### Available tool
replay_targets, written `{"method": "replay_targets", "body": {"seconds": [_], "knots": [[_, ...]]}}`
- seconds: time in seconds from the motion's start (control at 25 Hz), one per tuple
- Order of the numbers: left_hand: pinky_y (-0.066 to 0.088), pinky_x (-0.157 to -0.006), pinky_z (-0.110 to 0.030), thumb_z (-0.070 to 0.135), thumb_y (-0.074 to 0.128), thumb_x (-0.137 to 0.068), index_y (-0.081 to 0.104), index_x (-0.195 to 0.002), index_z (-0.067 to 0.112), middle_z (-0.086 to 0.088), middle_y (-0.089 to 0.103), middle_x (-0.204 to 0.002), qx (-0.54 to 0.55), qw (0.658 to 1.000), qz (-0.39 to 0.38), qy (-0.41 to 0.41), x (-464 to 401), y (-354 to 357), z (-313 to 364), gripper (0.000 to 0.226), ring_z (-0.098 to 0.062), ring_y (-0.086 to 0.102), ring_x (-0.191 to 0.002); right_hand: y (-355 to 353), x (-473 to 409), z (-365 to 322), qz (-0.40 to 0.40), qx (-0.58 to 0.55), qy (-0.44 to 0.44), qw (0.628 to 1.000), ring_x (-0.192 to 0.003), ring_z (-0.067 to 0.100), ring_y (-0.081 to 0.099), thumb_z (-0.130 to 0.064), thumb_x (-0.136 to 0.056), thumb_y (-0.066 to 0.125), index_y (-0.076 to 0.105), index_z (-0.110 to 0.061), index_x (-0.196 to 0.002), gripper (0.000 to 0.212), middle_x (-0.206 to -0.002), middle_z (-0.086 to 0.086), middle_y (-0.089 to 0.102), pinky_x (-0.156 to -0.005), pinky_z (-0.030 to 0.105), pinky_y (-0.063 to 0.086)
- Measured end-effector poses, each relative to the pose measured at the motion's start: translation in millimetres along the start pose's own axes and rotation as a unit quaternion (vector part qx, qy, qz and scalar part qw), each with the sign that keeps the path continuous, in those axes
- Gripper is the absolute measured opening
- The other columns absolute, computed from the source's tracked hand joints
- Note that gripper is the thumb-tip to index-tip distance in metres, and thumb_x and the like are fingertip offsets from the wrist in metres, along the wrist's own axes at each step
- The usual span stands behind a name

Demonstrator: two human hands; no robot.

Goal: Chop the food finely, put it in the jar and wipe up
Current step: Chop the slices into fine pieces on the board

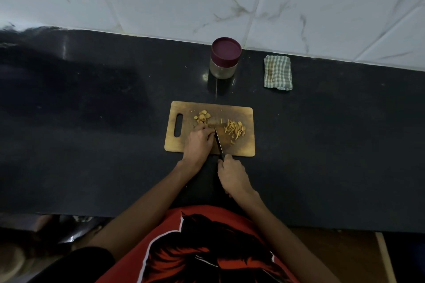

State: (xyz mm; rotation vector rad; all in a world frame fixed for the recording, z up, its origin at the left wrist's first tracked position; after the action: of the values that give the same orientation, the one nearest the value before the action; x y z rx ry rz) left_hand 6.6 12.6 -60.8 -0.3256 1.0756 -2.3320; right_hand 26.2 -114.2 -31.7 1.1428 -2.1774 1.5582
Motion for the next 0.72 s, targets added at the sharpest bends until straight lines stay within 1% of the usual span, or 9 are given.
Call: {"method": "replay_targets", "body": {"seconds": [0.16,0.24,0.32,0.36,0.44,0.48,0.56,0.6,0.72], "knots": [[0.051,-0.075,-0.031,0.014,0.055,-0.093,0.07,-0.102,0.008,-0.007,0.064,-0.101,0.0,1.0,-0.002,-0.007,0,-1,2,0.018,-0.017,0.061,-0.085,-9,-6,2,0.04,-0.043,0.022,0.998,-0.084,0.03,0.068,-0.03,-0.105,0.036,0.047,-0.012,-0.102,0.021,-0.099,0.012,0.062,-0.073,0.049,0.059],[0.048,-0.076,-0.024,0.012,0.056,-0.092,0.07,-0.103,0.007,-0.008,0.066,-0.102,0.014,1.0,0.002,-0.006,0,-4,3,0.018,-0.016,0.061,-0.087,-11,-5,3,0.041,-0.055,0.028,0.997,-0.083,0.03,0.068,-0.031,-0.104,0.036,0.047,-0.013,-0.103,0.022,-0.099,0.012,0.062,-0.074,0.051,0.059],[0.045,-0.077,-0.016,0.009,0.058,-0.091,0.069,-0.108,0.007,-0.007,0.068,-0.103,0.052,0.998,0.008,-0.017,0,-9,4,0.02,-0.012,0.062,-0.089,-12,-3,3,0.033,-0.06,0.03,0.997,-0.081,0.029,0.069,-0.033,-0.105,0.036,0.05,-0.011,-0.109,0.026,-0.098,0.011,0.063,-0.072,0.05,0.059],[0.044,-0.077,-0.014,0.008,0.058,-0.091,0.067,-0.11,0.007,-0.005,0.069,-0.104,0.075,0.997,0.013,-0.028,0,-12,4,0.022,-0.008,0.061,-0.087,-12,-3,2,0.028,-0.062,0.029,0.997,-0.079,0.028,0.07,-0.033,-0.105,0.035,0.05,-0.01,-0.111,0.028,-0.097,0.011,0.063,-0.07,0.049,0.06],[0.047,-0.073,-0.011,0.008,0.059,-0.091,0.066,-0.113,0.01,-0.004,0.07,-0.101,0.105,0.993,0.025,-0.046,1,-15,1,0.024,-0.003,0.059,-0.079,-12,-2,0,0.019,-0.065,0.026,0.997,-0.074,0.028,0.07,-0.033,-0.105,0.035,0.05,-0.01,-0.111,0.028,-0.094,0.011,0.064,-0.064,0.048,0.061],[0.046,-0.072,-0.008,0.008,0.059,-0.091,0.066,-0.113,0.01,-0.003,0.07,-0.1,0.107,0.993,0.027,-0.046,1,-16,1,0.024,-0.001,0.058,-0.077,-12,-2,-1,0.014,-0.066,0.024,0.997,-0.071,0.028,0.07,-0.033,-0.105,0.035,0.049,-0.011,-0.111,0.027,-0.094,0.012,0.064,-0.061,0.047,0.061],[0.04,-0.072,0.0,0.006,0.058,-0.091,0.067,-0.111,0.009,-0.002,0.069,-0.102,0.096,0.994,0.023,-0.036,3,-16,4,0.023,0.0,0.056,-0.082,-11,-1,-4,0.007,-0.062,0.02,0.998,-0.068,0.028,0.07,-0.033,-0.105,0.034,0.049,-0.011,-0.11,0.027,-0.094,0.012,0.063,-0.058,0.047,0.061],[0.039,-0.072,0.0,0.006,0.057,-0.091,0.068,-0.11,0.009,-0.002,0.069,-0.103,0.089,0.995,0.022,-0.032,3,-16,6,0.022,0.0,0.055,-0.084,-11,0,-5,0.005,-0.058,0.015,0.998,-0.069,0.028,0.07,-0.033,-0.105,0.035,0.049,-0.011,-0.109,0.027,-0.094,0.012,0.063,-0.06,0.047,0.061],[0.038,-0.072,-0.006,0.005,0.058,-0.091,0.07,-0.107,0.008,-0.003,0.069,-0.102,0.071,0.997,0.03,-0.026,5,-17,9,0.021,0.0,0.054,-0.082,-10,-1,-8,-0.001,-0.052,0.0,0.999,-0.075,0.029,0.069,-0.032,-0.105,0.035,0.049,-0.01,-0.107,0.027,-0.094,0.013,0.063,-0.066,0.048,0.06]]}}
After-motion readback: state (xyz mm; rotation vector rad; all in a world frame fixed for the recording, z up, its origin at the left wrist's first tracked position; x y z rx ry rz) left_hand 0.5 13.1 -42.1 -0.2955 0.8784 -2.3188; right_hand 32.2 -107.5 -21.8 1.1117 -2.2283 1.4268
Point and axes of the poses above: each hand's wrist, its own x-axis away from the middle knuckle, its own y-axis out of the palm, z = x × y, the point moved 1 cm from there along -x, towards the middle knuckle
